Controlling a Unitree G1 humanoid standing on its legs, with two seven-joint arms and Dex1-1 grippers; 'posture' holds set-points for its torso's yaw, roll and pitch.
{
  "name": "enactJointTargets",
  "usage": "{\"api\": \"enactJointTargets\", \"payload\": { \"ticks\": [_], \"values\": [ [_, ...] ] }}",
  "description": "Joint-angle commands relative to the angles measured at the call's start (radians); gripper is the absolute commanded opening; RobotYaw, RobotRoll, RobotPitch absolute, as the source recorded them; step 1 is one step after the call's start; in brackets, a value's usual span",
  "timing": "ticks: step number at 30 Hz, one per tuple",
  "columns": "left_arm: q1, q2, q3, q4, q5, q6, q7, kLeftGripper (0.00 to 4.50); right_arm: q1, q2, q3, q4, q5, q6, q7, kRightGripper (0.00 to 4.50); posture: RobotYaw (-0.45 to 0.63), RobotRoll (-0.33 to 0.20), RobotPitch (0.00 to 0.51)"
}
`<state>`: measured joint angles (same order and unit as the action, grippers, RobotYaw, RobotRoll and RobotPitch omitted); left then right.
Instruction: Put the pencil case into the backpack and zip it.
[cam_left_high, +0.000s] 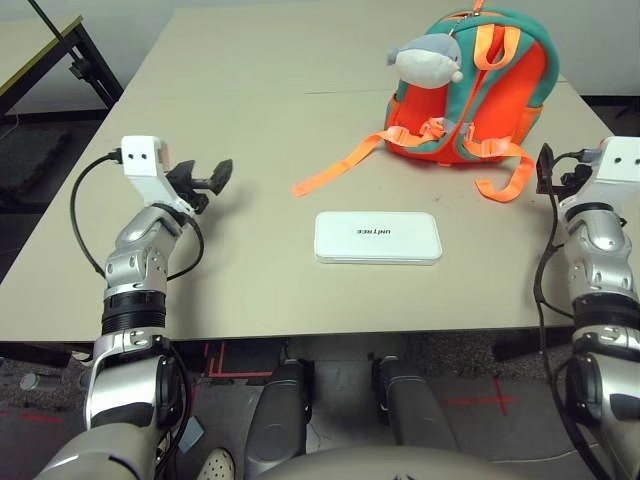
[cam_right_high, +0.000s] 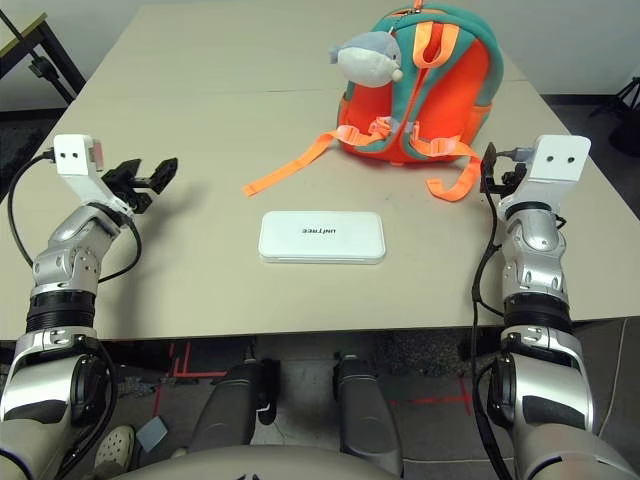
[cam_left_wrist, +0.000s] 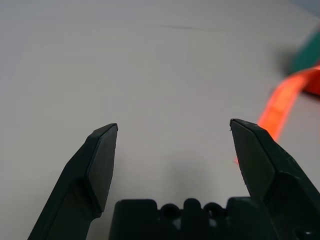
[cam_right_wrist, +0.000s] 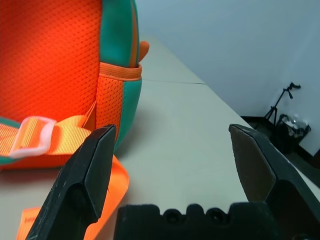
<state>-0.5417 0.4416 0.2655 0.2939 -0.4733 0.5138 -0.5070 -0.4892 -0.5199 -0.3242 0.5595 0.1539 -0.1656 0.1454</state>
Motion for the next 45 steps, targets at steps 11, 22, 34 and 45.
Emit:
{"api": "enactJointTargets", "payload": {
  "ticks": [11, 22, 34, 45],
  "values": [
    [-0.018, 0.041, 0.069, -0.233, -0.346, 0.787, 0.015, 4.50, 0.140, -0.103, 0.149, -0.321, -0.080, 0.183, 0.219, 4.46, -0.08, 0.000, 0.162],
    [-0.034, -0.026, 0.172, -0.185, -0.406, 1.027, 0.064, 4.50, 0.165, -0.159, 0.232, -0.411, -0.124, 0.233, 0.370, 4.46, -0.09, 0.000, 0.162],
    [-0.042, -0.043, 0.129, -0.076, -0.386, 1.005, 0.021, 4.50, 0.194, -0.168, 0.236, -0.411, -0.137, 0.242, 0.411, 4.46, -0.12, 0.000, 0.153],
    [-0.080, -0.050, 0.061, 0.046, -0.361, 0.960, -0.039, 4.50, 0.244, -0.173, 0.243, -0.442, -0.145, 0.260, 0.443, 4.46, -0.14, 0.000, 0.157]
  ]
}}
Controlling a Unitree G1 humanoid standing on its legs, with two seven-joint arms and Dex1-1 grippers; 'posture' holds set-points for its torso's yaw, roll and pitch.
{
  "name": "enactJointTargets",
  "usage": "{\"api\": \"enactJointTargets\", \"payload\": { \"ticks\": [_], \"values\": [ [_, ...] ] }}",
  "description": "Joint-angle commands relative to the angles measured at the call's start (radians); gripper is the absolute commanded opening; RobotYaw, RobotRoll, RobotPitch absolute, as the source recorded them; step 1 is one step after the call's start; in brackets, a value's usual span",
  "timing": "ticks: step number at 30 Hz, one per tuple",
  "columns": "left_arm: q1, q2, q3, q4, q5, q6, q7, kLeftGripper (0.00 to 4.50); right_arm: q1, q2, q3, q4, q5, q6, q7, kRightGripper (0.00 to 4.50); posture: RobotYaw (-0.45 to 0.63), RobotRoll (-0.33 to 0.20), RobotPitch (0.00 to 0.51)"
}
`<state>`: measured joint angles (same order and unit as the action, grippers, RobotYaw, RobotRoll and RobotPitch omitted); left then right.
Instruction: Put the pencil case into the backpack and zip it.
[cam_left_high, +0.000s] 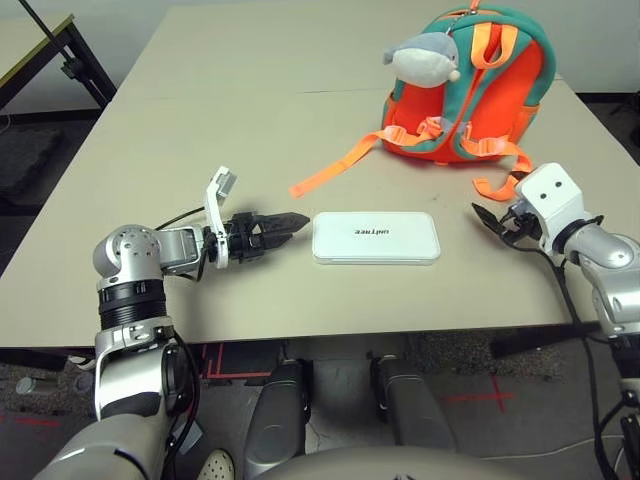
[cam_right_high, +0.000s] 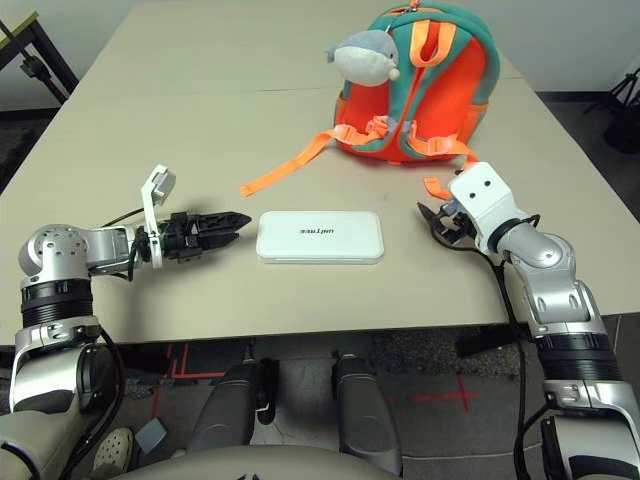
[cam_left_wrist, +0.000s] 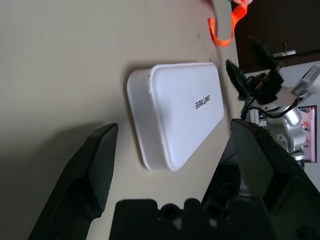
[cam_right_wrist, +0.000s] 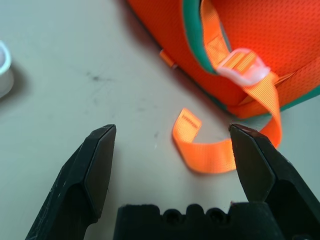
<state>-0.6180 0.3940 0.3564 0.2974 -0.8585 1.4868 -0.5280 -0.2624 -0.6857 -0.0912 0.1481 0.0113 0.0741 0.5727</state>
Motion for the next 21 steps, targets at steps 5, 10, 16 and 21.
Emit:
{"api": "enactJointTargets", "payload": {
  "ticks": [5, 10, 16, 21],
  "values": [
    [-0.010, -0.003, -0.063, 0.071, 0.028, -0.007, -0.039, 4.50, 0.033, -0.022, 0.016, -0.057, -0.006, 0.049, 0.045, 4.46, -0.15, 0.000, 0.162],
    [-0.017, 0.002, -0.076, 0.102, 0.043, 0.005, -0.036, 4.50, 0.049, -0.029, 0.012, -0.075, -0.009, 0.061, 0.059, 4.46, -0.15, 0.000, 0.164],
    [-0.026, -0.002, -0.096, 0.134, 0.070, -0.006, -0.040, 4.50, 0.064, -0.049, 0.032, -0.099, -0.010, 0.092, 0.109, 4.46, -0.16, 0.000, 0.166],
    [-0.033, -0.007, -0.096, 0.146, 0.079, -0.012, -0.042, 4.50, 0.073, -0.065, 0.047, -0.116, -0.004, 0.110, 0.147, 4.11, -0.16, 0.000, 0.166]
  ]
}}
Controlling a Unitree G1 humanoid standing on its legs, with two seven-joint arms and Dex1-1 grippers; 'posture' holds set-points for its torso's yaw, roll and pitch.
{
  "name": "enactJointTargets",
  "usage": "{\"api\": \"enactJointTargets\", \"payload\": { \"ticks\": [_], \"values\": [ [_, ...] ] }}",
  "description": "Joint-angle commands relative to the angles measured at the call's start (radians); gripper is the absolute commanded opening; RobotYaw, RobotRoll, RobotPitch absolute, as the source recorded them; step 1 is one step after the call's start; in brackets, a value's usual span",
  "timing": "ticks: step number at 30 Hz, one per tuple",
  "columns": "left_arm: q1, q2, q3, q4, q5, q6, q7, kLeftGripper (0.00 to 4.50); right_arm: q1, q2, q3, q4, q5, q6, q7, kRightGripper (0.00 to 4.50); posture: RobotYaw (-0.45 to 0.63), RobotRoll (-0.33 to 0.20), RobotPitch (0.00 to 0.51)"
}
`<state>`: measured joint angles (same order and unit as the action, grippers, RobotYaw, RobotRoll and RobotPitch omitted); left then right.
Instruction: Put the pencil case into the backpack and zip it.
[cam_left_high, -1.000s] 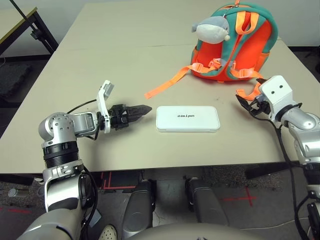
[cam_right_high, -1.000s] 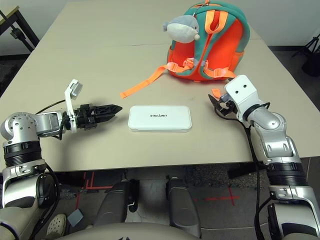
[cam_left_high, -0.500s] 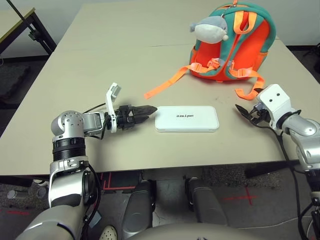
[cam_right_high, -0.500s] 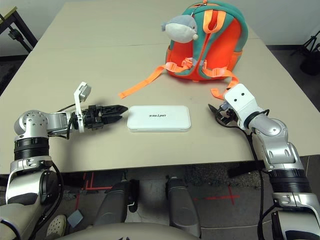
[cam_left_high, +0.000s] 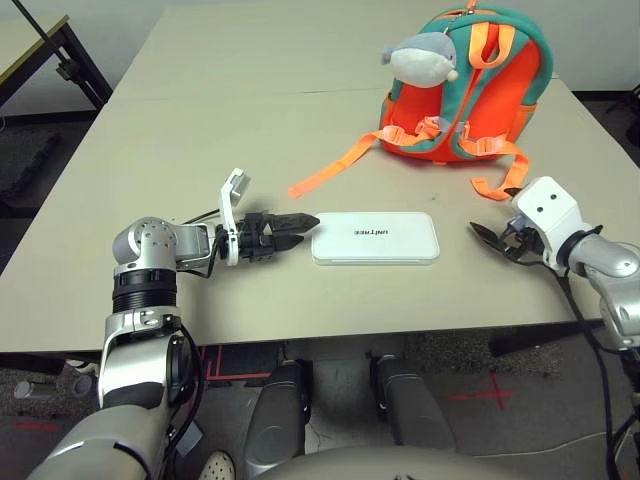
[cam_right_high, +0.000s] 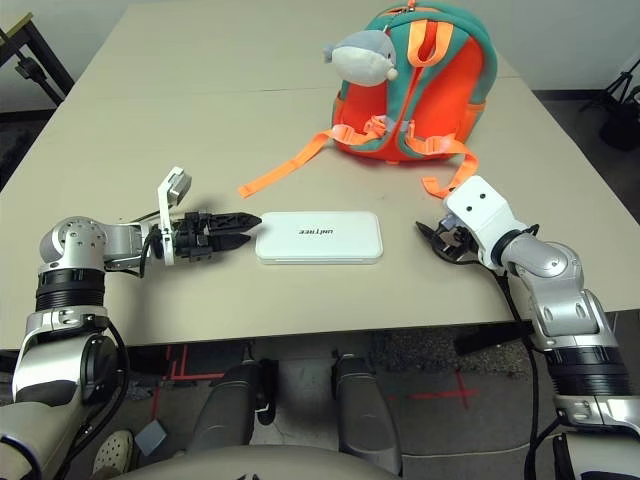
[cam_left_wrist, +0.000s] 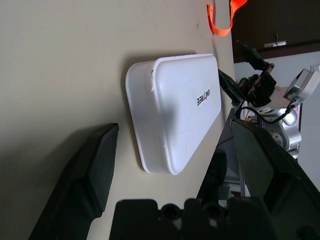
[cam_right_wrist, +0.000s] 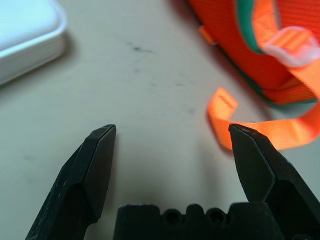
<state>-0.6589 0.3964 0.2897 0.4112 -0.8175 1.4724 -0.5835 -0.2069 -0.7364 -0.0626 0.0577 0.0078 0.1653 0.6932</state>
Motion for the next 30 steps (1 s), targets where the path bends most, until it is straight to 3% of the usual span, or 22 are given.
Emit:
{"api": "enactJointTargets", "payload": {
  "ticks": [1, 11, 21, 30],
  "values": [
    [0.009, -0.011, -0.030, 0.031, 0.039, 0.002, 0.013, 4.50, 0.022, -0.018, 0.027, -0.037, 0.009, 0.032, 0.048, 3.86, -0.16, 0.000, 0.167],
    [0.016, -0.017, -0.030, 0.023, 0.043, 0.001, 0.017, 4.50, 0.031, 0.001, 0.095, -0.122, 0.038, 0.115, 0.147, 0.02, -0.15, 0.000, 0.165],
    [0.020, -0.026, -0.024, 0.018, 0.048, 0.000, 0.022, 4.50, -0.042, 0.101, 0.144, -0.033, 0.008, 0.063, 0.094, 0.02, -0.15, 0.000, 0.163],
    [0.038, -0.038, -0.012, 0.000, 0.047, 0.004, 0.030, 4.50, -0.080, 0.224, 0.180, -0.112, 0.030, 0.141, 0.063, 0.02, -0.14, 0.000, 0.166]
  ]
}}
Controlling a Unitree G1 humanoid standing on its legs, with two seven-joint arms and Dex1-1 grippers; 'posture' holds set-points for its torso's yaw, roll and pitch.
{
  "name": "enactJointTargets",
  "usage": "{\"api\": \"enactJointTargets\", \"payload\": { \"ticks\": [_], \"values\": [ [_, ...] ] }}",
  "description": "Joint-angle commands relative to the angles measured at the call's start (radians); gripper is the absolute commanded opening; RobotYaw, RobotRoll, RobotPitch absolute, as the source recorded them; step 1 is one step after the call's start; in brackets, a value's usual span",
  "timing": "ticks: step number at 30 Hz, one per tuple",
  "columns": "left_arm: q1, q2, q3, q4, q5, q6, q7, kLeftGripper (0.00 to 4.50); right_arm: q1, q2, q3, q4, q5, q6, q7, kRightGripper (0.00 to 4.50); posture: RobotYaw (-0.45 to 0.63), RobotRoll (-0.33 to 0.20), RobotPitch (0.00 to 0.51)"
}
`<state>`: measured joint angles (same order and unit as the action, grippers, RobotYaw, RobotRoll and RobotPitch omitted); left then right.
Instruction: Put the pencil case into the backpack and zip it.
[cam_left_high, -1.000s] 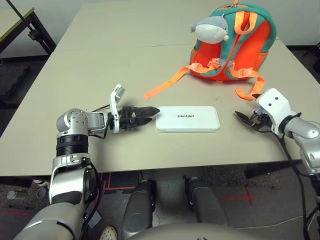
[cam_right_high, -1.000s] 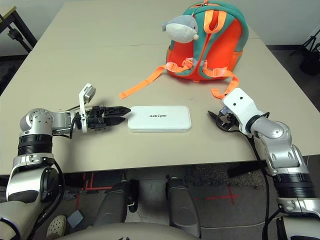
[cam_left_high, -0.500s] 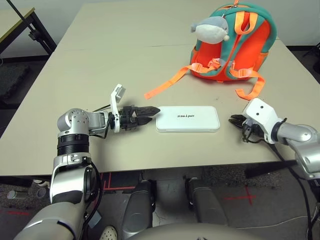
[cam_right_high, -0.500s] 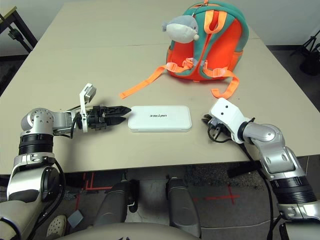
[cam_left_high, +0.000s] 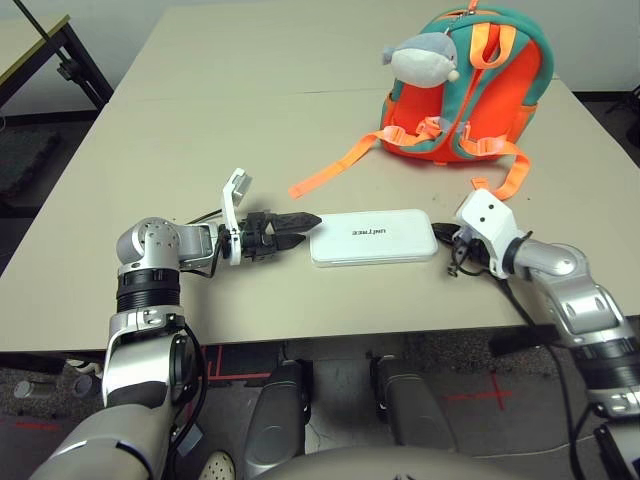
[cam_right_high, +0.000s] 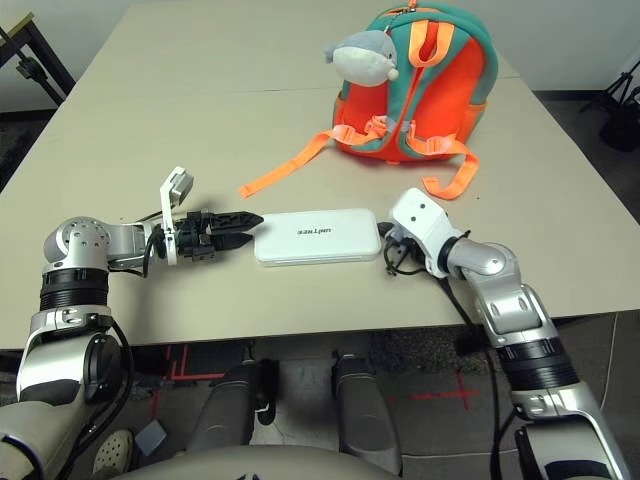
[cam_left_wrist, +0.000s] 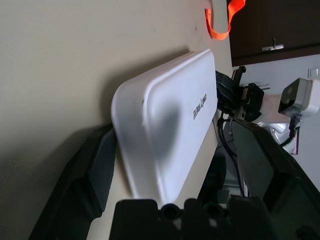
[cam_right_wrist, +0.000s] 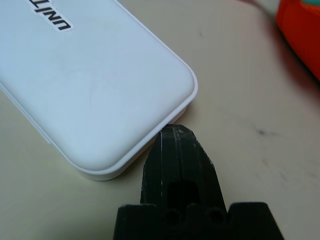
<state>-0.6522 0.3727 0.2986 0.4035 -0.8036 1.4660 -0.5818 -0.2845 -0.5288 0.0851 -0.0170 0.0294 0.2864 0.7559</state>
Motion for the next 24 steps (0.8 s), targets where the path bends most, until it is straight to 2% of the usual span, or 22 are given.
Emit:
{"api": "enactJointTargets", "payload": {
  "ticks": [1, 21, 24],
  "values": [
    [0.032, -0.016, -0.019, 0.008, 0.033, 0.011, 0.030, 4.50, -0.004, 0.021, 0.036, -0.043, 0.008, 0.028, -0.003, 0.02, -0.14, 0.000, 0.165],
    [0.059, -0.034, -0.037, -0.054, 0.025, 0.027, 0.020, 4.50, -0.020, 0.090, 0.079, -0.105, 0.004, 0.141, -0.063, 0.02, -0.14, 0.000, 0.169],
    [0.060, -0.038, -0.025, -0.057, 0.025, 0.017, 0.024, 3.87, -0.023, 0.089, 0.078, -0.099, 0.002, 0.138, -0.063, 0.00, -0.14, 0.000, 0.169]
  ]
}}
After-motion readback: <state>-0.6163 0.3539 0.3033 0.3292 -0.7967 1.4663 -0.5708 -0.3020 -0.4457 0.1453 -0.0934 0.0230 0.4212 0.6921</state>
